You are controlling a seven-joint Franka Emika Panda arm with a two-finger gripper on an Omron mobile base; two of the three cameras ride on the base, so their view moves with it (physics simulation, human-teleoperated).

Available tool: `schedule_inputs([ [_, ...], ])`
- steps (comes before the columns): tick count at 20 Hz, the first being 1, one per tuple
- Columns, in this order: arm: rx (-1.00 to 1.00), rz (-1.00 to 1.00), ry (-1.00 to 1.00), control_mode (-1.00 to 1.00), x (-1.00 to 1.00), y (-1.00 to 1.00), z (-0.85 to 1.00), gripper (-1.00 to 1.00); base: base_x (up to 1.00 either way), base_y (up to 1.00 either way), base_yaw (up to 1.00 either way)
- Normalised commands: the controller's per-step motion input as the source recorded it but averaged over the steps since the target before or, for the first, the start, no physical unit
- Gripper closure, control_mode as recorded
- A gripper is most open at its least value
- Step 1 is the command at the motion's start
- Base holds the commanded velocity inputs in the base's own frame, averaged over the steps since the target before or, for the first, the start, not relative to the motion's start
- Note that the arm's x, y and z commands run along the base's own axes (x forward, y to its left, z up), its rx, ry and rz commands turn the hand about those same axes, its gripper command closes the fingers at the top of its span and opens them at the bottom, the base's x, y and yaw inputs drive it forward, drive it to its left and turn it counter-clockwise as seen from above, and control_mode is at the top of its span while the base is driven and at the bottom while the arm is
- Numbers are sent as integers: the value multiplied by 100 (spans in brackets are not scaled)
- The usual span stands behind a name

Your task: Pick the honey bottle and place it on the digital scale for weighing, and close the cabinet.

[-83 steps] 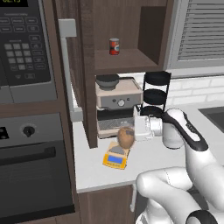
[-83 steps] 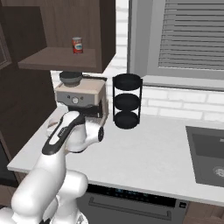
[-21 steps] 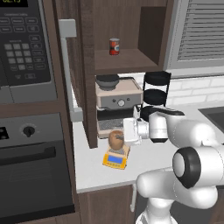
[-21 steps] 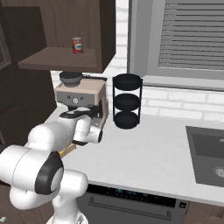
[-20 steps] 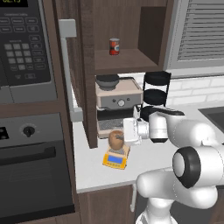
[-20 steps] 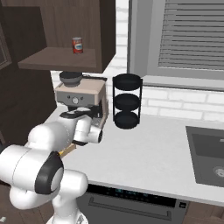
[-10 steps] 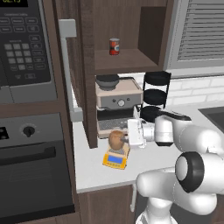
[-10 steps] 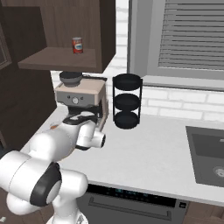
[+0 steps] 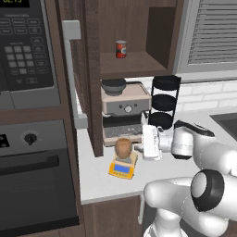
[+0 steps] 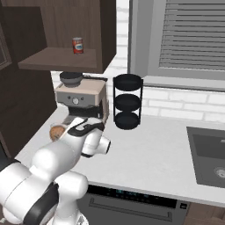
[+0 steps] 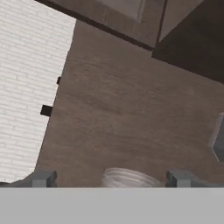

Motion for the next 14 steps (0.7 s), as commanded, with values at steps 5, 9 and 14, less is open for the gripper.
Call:
schedule_inputs([
  [5, 7, 0, -16, -100, -30, -32, 26, -100, 0, 0, 0],
  [9, 0, 0, -11, -100, -89, -13, 59, -100, 0, 0, 0],
  [14, -9, 0, -19, -100, -100, 4, 88, -100, 0, 0, 0],
])
